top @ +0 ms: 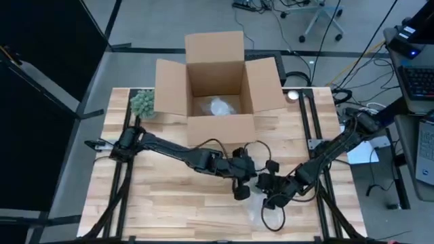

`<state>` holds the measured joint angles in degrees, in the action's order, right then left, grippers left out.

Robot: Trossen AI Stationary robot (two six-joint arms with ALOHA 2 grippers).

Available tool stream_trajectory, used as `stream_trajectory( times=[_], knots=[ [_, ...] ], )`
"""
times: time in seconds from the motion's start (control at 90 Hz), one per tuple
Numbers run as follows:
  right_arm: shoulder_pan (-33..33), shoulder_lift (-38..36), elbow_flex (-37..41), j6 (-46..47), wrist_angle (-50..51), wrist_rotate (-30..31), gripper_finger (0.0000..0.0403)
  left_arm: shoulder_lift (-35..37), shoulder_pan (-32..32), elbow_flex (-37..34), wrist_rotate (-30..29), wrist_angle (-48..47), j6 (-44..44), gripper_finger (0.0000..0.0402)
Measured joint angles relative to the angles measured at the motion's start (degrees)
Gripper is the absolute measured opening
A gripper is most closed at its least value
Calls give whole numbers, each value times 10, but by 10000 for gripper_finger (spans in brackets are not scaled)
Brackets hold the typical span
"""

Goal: Wrap mug
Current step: Wrap the orange mug in the bubble wrap

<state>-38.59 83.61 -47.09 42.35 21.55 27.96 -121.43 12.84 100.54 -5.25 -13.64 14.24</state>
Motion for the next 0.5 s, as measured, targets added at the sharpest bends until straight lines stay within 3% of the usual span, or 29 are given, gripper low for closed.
stream_trajectory(
  times=[0.156,0.5],
  knots=[
    [0,0,0,0,-2,0,0,-51,-1,-1,24,9,16,0],
    [0,-1,-1,30,-4,-43,0,-68,-1,0,50,29,33,0]
  ],
)
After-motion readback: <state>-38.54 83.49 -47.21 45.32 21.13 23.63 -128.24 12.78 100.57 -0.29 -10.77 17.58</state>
